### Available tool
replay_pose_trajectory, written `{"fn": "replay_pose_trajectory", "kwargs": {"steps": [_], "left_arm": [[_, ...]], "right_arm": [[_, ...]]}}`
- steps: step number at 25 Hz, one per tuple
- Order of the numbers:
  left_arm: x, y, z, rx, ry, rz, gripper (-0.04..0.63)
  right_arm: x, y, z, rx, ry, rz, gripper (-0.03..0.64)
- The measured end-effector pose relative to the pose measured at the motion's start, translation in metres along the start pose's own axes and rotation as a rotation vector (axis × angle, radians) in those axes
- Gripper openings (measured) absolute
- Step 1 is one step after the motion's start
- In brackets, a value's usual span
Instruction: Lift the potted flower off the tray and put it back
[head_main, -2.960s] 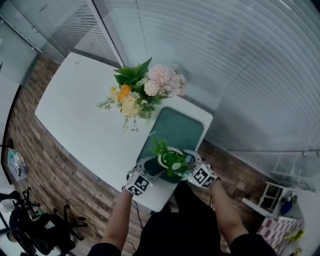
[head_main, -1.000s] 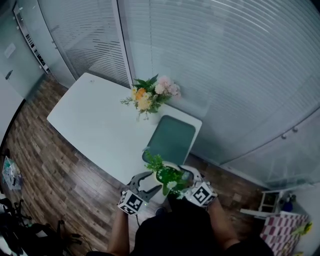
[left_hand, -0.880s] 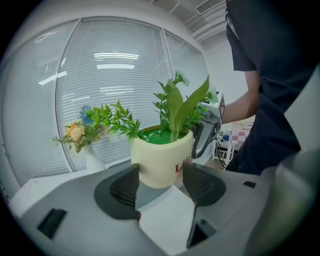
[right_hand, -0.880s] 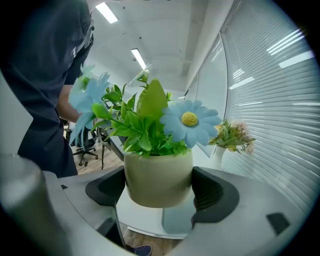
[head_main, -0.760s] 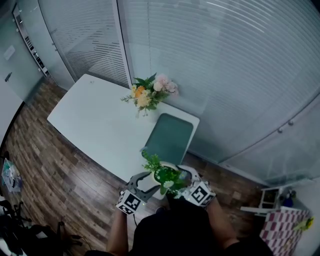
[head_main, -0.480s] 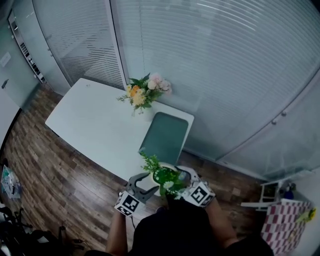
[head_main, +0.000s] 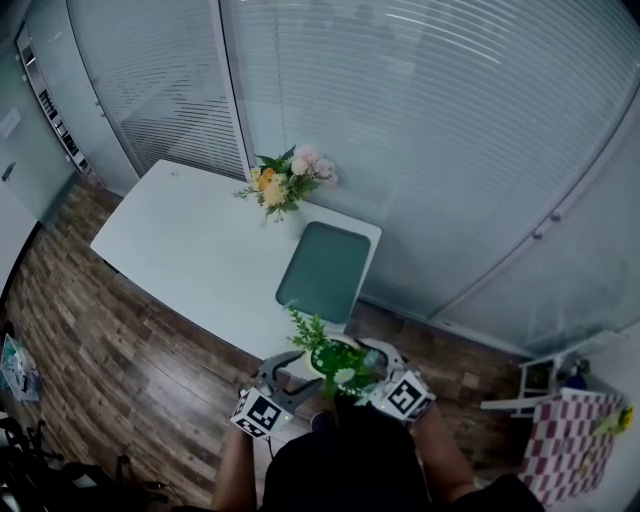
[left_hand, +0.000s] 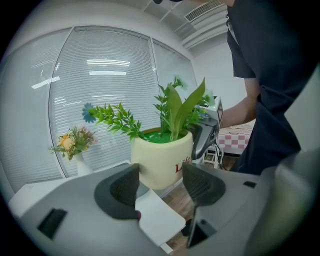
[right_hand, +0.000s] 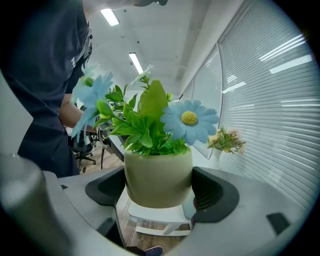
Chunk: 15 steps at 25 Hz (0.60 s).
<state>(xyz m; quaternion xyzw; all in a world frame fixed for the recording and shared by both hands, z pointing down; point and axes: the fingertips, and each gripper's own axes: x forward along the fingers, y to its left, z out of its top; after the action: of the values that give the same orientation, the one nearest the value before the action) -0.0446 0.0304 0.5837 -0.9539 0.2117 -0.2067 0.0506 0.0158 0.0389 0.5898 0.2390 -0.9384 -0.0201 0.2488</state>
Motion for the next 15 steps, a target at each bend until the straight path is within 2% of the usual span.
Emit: {"fn": "replay_pose_trajectory", "kwargs": {"steps": [7,15], "left_arm": [[-0.010,-0.026,0.004,-0.012,-0.005,-0.038,0.270],[-0.012,-0.027,0.002,-0.013,-0.001,-0.052,0.270]], "right_arm": [[-0.017,0.024,-0.003,0.040,0.011,-0.012,0.385],[-0.016,0.025,-0.003,0.050,-0.005,-0.017,0.385]]}}
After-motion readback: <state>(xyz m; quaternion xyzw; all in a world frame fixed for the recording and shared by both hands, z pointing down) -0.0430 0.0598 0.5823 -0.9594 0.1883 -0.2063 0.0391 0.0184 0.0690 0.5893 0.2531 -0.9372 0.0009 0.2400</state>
